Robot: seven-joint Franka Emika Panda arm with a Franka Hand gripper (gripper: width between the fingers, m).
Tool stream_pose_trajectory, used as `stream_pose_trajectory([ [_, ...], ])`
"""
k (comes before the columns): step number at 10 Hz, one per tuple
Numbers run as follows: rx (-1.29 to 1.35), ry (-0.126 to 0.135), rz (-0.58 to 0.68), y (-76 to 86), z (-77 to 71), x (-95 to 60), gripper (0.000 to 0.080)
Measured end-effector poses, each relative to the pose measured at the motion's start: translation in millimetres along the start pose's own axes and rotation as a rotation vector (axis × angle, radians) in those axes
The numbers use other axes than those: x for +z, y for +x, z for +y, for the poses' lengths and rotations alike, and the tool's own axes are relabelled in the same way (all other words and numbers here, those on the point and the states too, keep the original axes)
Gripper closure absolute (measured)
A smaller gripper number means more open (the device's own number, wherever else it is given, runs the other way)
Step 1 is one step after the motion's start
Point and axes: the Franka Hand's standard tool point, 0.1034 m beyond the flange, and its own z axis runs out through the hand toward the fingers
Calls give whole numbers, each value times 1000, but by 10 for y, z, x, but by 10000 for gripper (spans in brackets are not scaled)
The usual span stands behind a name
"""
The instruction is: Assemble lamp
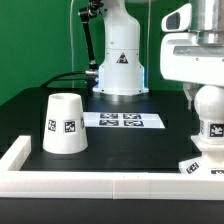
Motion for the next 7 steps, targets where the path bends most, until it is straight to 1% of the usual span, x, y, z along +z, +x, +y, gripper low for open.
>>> stream_pose_trajectory([
  [1,76,-9,-17,-11,19,9,223],
  [2,109,-12,-22,-18,25,13,223],
  [3,179,-14,-30,-23,33,16,223],
  [6,252,-15,-30,-24,33,13,223],
  [7,248,-15,-30,-24,32,14,159],
])
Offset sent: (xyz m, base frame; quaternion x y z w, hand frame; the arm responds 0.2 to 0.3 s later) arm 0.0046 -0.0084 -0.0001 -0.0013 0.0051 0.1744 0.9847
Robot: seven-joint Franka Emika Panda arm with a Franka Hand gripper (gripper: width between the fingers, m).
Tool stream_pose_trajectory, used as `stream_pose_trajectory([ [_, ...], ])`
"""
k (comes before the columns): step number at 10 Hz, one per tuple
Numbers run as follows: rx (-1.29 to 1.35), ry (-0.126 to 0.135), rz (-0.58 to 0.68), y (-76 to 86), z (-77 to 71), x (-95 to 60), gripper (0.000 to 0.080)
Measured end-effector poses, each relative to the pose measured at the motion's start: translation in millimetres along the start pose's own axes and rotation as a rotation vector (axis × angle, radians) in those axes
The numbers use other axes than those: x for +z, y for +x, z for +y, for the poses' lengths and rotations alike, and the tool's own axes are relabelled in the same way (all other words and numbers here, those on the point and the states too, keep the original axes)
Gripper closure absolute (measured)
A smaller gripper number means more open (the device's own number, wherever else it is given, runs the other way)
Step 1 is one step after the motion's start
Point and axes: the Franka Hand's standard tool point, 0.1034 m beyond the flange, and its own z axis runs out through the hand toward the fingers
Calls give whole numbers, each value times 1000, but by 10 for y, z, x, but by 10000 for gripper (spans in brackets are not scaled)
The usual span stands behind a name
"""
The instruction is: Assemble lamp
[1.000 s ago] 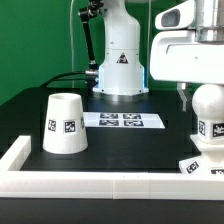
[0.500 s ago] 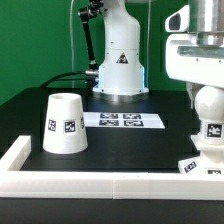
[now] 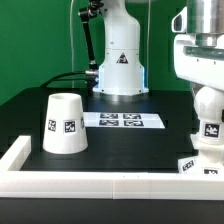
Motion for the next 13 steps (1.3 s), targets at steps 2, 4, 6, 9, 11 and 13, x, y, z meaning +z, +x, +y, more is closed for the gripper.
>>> stream_pose_trajectory([
  [2,0,0,0,-1,0,0,112],
  [4,-117,-11,1,-31,21,-49,101],
  [6,-327,-28,22,-165,54,-164,101],
  [9,-500,-41,12,-319,266,-214,101],
  [11,-501,-42,14,-315,246,-192,101],
  [13,-508,-44,13,-314,253,-184,101],
])
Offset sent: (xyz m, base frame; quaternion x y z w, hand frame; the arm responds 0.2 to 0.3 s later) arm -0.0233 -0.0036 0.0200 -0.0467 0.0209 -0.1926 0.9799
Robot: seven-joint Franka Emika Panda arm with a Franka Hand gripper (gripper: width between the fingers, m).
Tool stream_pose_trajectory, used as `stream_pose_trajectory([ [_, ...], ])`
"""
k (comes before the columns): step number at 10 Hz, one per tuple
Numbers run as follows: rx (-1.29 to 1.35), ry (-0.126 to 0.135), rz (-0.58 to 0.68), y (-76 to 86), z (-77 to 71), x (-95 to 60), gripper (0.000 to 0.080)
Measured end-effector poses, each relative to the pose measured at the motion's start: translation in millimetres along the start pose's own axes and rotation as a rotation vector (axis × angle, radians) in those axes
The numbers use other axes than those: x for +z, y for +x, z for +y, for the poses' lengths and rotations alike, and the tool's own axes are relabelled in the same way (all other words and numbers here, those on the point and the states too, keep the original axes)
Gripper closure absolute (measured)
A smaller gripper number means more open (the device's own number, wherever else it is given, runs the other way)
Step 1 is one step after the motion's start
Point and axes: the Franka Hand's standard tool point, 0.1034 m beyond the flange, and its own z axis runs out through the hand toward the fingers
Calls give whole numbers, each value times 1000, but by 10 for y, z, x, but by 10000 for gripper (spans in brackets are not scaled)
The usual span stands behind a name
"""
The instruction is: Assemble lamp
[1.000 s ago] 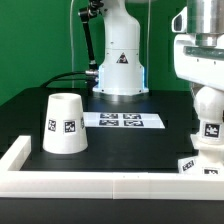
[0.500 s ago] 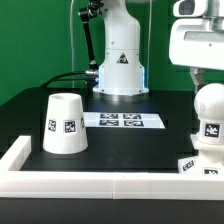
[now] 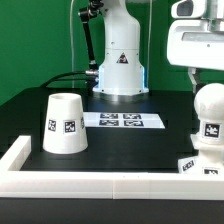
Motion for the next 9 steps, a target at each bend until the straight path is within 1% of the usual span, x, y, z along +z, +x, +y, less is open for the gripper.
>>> stream_pose_trajectory([
  [1,-157,-17,8,-3,40,18,101],
  [3,-321,-26,-2,-36,168,26,101],
  [4,-319,-21,2,-32,198,26,101],
  [7,-318,-23,1,-13,210,45,101],
  [8,-389,-36,4,20,244,66,101],
  [9,-512,-58,5,69,306,120,101],
])
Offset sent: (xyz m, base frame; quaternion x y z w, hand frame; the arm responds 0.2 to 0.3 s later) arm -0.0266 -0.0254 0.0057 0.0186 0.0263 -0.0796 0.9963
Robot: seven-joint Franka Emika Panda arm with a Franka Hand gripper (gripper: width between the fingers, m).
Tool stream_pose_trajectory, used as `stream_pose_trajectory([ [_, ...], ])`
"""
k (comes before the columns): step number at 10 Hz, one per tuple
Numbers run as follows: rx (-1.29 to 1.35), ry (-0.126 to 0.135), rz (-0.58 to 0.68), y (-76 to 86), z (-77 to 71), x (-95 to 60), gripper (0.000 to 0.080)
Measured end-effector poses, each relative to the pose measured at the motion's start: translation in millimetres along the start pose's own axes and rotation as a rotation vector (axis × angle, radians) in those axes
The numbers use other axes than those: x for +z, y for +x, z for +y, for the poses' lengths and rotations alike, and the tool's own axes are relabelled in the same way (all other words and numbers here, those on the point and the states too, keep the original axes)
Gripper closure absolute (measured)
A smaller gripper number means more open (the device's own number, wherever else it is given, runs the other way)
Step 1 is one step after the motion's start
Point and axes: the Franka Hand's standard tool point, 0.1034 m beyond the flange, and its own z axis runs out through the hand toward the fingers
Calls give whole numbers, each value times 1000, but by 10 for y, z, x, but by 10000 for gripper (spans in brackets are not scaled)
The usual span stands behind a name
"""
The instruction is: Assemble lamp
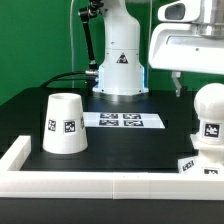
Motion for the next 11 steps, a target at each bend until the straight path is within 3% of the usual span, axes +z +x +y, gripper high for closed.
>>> stream_pose_trajectory([
  [1,-78,-4,-2,8,119,10,101],
  [3,-101,2,-12,-26,653,-10,101],
  [5,-99,11,-17,3,946,-28,101],
  [11,-45,-3,-28,65,1413,-12,101],
])
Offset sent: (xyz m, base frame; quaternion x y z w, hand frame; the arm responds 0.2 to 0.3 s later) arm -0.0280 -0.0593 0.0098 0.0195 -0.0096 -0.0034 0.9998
